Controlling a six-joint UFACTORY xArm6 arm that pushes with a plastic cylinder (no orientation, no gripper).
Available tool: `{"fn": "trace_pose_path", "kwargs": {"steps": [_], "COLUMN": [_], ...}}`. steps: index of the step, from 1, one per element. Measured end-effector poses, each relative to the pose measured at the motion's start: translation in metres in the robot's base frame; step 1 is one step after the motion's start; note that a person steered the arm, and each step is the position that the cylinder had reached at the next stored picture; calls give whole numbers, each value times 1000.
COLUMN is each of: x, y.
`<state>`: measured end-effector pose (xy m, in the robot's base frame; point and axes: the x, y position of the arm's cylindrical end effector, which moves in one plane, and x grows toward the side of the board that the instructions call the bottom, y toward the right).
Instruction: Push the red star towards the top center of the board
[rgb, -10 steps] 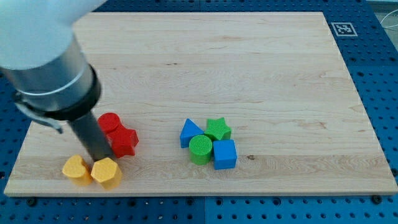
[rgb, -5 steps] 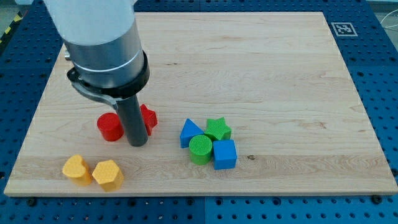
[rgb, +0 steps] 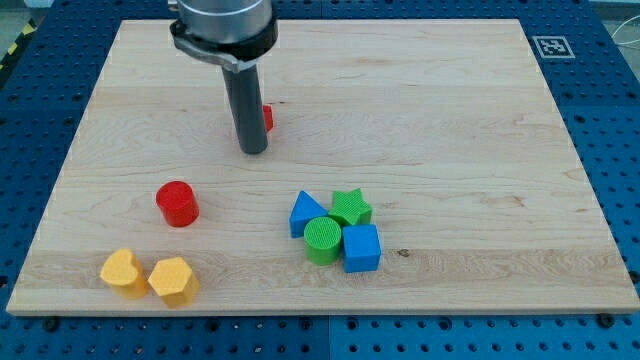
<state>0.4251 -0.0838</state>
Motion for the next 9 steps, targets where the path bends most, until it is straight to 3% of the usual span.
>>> {"fn": "trace_pose_path", "kwargs": {"steps": [4,6,9], "x": [-101,-159,-141], "y": [-43,-9,-2]}}
